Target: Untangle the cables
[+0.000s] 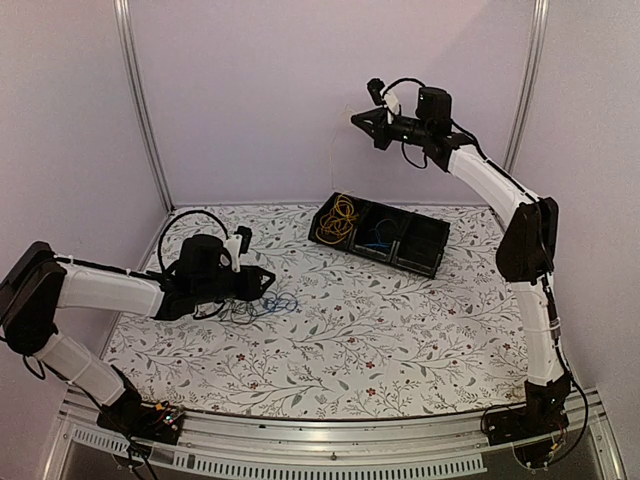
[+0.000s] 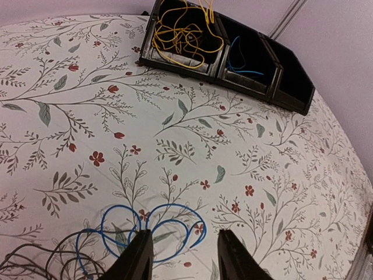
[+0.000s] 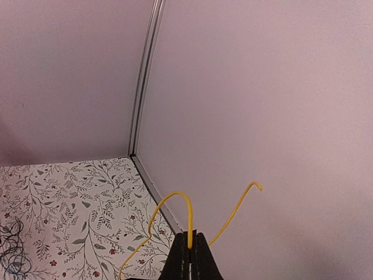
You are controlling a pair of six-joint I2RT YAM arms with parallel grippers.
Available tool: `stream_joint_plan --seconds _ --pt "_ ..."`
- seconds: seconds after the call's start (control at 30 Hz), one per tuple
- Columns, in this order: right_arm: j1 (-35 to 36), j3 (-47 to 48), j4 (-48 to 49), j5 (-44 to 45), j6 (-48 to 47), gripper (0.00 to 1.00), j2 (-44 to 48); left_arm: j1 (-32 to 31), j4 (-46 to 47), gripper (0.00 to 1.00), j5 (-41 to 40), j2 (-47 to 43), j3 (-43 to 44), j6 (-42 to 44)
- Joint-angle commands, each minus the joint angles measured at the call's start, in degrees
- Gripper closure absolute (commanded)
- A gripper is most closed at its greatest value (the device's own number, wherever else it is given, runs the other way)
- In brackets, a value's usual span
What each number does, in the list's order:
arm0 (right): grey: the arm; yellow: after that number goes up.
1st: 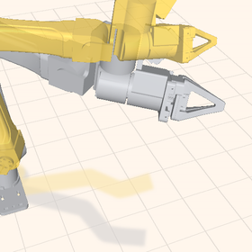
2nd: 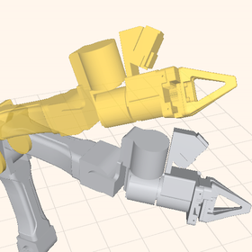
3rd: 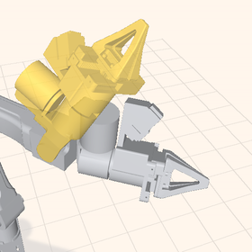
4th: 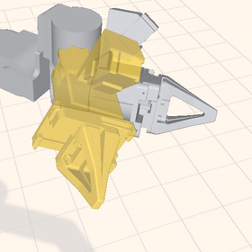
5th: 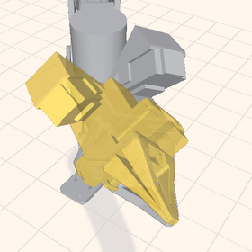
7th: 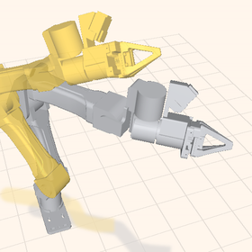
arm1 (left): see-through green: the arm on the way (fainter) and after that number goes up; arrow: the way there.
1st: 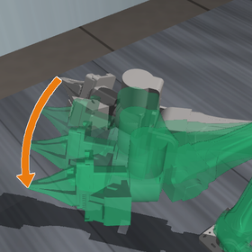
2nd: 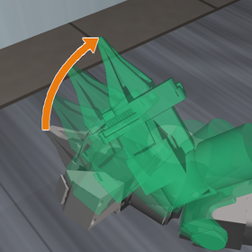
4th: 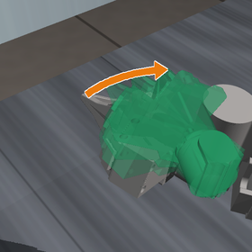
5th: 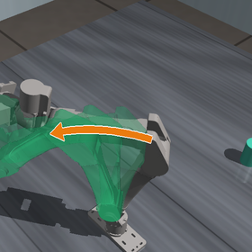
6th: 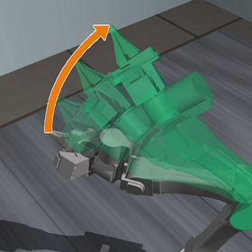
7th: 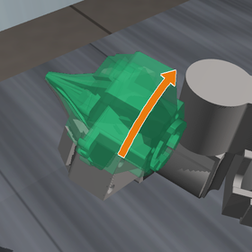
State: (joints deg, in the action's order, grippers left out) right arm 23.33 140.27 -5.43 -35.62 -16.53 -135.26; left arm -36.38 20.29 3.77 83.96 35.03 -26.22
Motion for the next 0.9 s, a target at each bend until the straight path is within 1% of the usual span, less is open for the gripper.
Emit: stream_joint_plan --seconds 0.0,0.23,0.43,0.7,0.87 --pt "0.70 -2.04 0.93 1.36 -0.93 1.00 2.19 -0.69 1.33 0.59 0.89 0.48 0.03 -0.44" --pt "1.66 -2.62 4.17 2.47 -1.02 1.00 -3.66 -0.91 -0.27 0.59 -0.09 -1.80 -1.28 -0.70" --pt "1.80 -5.21 4.78 6.19 -3.34 1.00 -9.27 -1.12 -2.13 0.59 -1.92 -4.91 -2.51 -0.98" --pt "1.33 -12.84 2.38 7.24 -7.33 1.00 -9.07 -1.06 -2.79 0.59 -2.64 -4.60 -1.97 0.16" --pt "1.43 -14.49 -0.28 7.15 -11.12 1.00 -9.10 -1.07 -2.61 0.59 -2.24 -3.73 -1.45 0.34"
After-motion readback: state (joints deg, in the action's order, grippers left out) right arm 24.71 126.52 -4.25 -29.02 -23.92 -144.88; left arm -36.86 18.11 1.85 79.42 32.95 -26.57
